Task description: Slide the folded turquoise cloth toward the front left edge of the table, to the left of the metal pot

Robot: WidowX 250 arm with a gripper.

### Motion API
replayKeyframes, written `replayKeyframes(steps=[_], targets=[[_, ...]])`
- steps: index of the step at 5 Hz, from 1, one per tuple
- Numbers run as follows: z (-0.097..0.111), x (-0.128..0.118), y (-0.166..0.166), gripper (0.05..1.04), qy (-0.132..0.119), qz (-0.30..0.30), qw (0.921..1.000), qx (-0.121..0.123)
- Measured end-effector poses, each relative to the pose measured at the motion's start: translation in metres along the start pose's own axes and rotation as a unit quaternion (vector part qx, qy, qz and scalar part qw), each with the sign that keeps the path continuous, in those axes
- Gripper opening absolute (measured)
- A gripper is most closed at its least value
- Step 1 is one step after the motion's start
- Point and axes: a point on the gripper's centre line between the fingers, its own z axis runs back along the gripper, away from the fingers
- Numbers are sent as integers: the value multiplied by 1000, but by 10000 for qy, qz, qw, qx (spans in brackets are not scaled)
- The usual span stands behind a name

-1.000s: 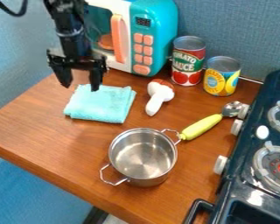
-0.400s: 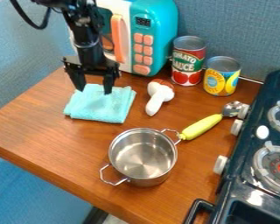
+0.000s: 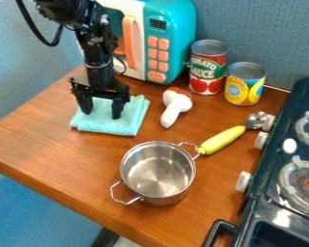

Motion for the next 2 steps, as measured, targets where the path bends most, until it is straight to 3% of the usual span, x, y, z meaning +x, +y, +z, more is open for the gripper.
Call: replayKeyframes(steps=[1,2], targets=[[-2,-5,4,1001,67,138,9998,155],[3,-20,8,1001,345,179,9968,694]])
